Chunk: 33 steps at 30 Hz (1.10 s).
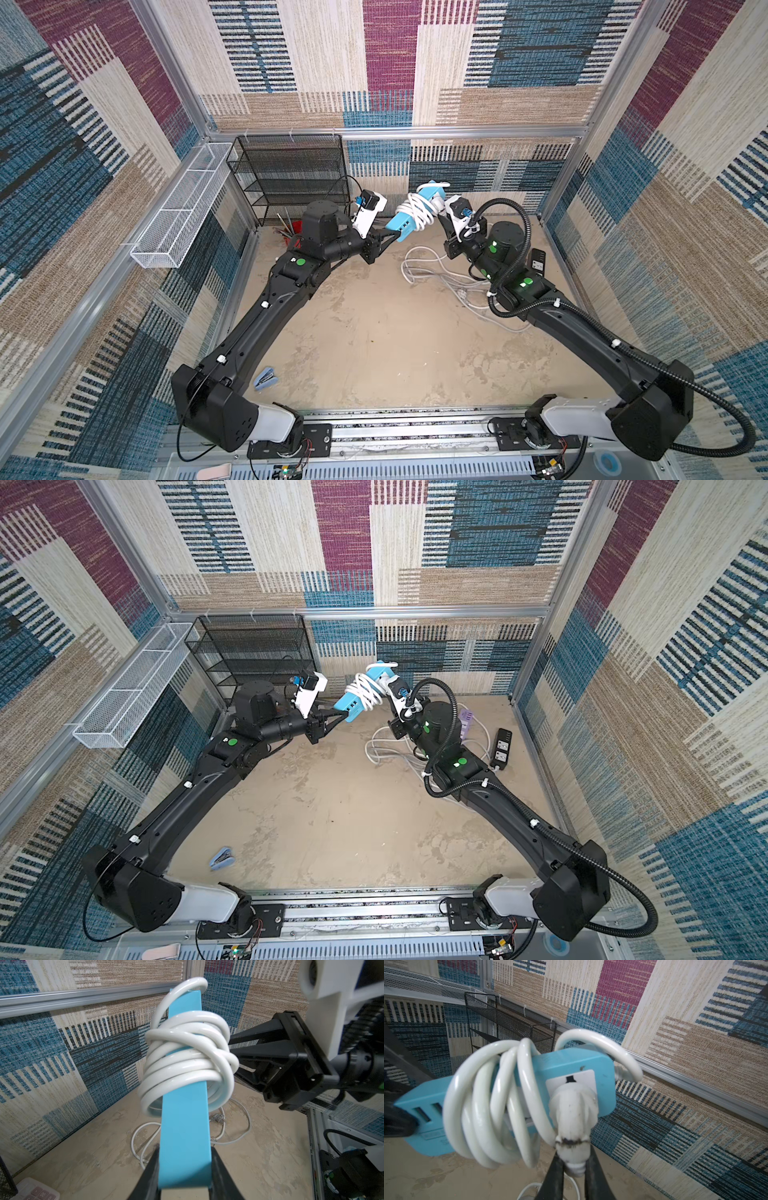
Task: Unwrap the cord wrapped around the power strip
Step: Remove the plug from the socket.
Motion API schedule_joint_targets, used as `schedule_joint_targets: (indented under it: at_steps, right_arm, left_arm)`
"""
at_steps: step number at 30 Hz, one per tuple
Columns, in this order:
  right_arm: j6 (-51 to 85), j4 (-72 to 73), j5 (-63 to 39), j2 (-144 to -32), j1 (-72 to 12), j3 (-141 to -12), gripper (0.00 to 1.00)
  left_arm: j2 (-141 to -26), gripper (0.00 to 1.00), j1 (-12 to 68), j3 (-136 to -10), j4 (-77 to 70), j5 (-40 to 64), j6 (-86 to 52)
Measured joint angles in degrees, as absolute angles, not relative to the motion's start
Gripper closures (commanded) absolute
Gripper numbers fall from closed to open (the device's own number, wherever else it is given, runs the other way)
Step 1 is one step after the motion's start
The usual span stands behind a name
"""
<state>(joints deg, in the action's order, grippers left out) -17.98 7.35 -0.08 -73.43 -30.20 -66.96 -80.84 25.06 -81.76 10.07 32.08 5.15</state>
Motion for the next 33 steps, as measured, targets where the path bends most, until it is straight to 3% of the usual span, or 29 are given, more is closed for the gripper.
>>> schedule_joint_targets:
  at_steps: [6, 15, 25, 30, 33]
  right_arm:
    - [-17.9, 5.7, -11.5, -70.7, -24.5, -66.9, 1.00]
    - [-18.0, 5.2, -16.3, -70.3, -24.1, -66.8, 1.00]
    - [-18.5, 7.9, 2.2, -73.0, -32.3, -66.4, 1.00]
    - [-18.5, 8.7, 4.9, -73.1, -32.7, -66.0, 1.00]
    - [-18.0, 8.3, 0.1, -72.2, -29.8, -66.0, 1.00]
  left_arm:
    - [-81.1, 1.00, 23.9, -84.1, 11.5, 35.4, 7.9]
    - [-80.8, 1.00, 21.0, -84.5, 13.1, 40.2, 9.2]
    - [-81.8, 1.00, 26.8, -80.9, 10.3, 27.7, 4.4]
    - [-82.0, 1.00, 27.4, -80.4, 9.7, 25.8, 3.4]
    - [-81.9, 1.00, 27.0, -80.7, 8.7, 26.4, 3.5]
